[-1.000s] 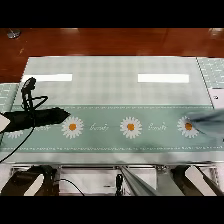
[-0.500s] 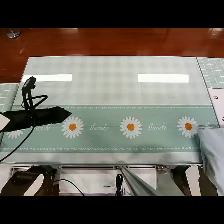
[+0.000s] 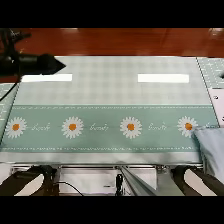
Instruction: Fold the shirts.
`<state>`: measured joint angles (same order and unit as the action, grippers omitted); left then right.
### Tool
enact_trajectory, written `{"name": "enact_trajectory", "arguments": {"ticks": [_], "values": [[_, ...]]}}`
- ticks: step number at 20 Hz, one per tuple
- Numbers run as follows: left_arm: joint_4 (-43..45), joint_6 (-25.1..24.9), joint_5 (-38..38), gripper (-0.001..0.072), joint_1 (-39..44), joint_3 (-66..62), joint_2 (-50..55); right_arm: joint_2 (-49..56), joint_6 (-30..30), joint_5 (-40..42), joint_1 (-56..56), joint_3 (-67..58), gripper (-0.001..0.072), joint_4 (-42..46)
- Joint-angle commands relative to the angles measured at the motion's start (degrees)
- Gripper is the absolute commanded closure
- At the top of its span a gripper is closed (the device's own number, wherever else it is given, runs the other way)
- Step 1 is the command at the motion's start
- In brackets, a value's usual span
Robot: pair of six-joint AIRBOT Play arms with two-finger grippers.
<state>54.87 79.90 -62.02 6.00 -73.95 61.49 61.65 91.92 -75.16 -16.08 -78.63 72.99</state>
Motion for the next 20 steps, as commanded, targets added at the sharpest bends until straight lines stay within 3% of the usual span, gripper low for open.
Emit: {"name": "enact_trajectory", "arguments": {"ticks": [1,3,5,20], "values": [[8.5,2.7,-1.6,0.0687,4.7,-4.2,7.0,9.8,2.7,7.0,24.2,-0.5,0.0689,10.7],[18.4,8.2,-1.6,0.0686,7.1,4.4,8.5,14.8,7.4,4.8,30.5,4.3,0.069,20.4],[21.1,9.4,-1.5,0.0686,6.5,9.8,9.6,18.1,8.0,5.6,31.7,8.7,0.0691,20.7],[21.0,9.3,-2.6,0.0685,5.6,10.6,10.3,19.3,8.9,6.2,31.6,9.2,0.069,20.1]]}}
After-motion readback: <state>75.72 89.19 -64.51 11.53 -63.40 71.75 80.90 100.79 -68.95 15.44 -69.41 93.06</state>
